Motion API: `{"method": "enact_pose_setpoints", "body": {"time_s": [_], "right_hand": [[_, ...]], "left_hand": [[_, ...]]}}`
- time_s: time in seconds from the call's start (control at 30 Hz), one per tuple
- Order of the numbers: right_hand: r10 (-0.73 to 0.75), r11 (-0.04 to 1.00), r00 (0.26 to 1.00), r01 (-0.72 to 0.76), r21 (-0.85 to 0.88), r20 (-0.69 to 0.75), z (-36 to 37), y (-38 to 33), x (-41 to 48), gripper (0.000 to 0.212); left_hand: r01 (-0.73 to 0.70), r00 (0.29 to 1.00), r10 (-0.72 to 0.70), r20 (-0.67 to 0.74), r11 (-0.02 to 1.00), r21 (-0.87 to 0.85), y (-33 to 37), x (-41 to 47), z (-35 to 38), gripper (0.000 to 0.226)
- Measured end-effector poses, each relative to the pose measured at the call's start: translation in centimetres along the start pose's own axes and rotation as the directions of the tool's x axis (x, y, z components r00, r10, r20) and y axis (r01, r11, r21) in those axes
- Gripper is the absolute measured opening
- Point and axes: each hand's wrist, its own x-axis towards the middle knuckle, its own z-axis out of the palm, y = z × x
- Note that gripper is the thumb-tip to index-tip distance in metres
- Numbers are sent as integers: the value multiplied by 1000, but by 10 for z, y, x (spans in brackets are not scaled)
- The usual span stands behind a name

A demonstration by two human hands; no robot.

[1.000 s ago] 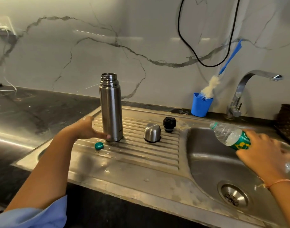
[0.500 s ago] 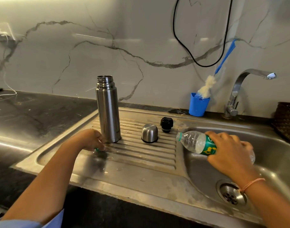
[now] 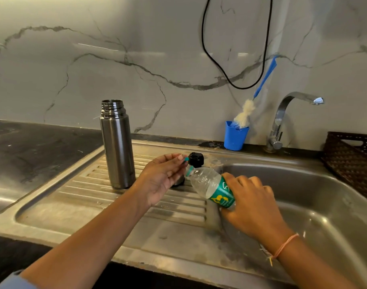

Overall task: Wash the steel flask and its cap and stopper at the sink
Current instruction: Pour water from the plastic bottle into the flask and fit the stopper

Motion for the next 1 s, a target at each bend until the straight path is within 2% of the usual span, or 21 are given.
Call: {"method": "enact_pose_setpoints", "body": {"time_s": [0.1, 0.23, 0.43, 0.57, 0.67, 0.87, 1.0], "right_hand": [[-38, 999, 999, 38, 4, -17, -3, 0, 0, 75], [-52, 997, 998, 54, 48, -40, -7, -4, 0, 78], [-38, 997, 997, 42, 65, -68, -11, -5, -1, 76], [-65, 997, 997, 62, -50, -52, -11, -7, -1, 79], [-103, 991, 985, 90, -101, -139, -8, -4, 0, 84], [-57, 989, 998, 54, 138, 14, -18, -5, -5, 80], [-9, 936, 999, -8, 352, 47, -17, -1, -3, 76]], "left_hand": [[-19, 1000, 18, -20, 1000, -22, -3, 1, -2, 25], [-2, 998, -1, -61, 999, -44, -8, 2, -3, 17], [33, 999, -34, -6, 996, -81, -16, 0, 0, 23], [35, 999, -34, 10, 989, -147, -16, -1, 0, 27], [32, 999, -32, -1, 990, -139, -17, -1, 1, 29], [-5, 998, 11, 66, 996, -88, -15, -4, 2, 30], [-70, 987, 75, 144, 997, -39, -14, -3, 6, 33]]}}
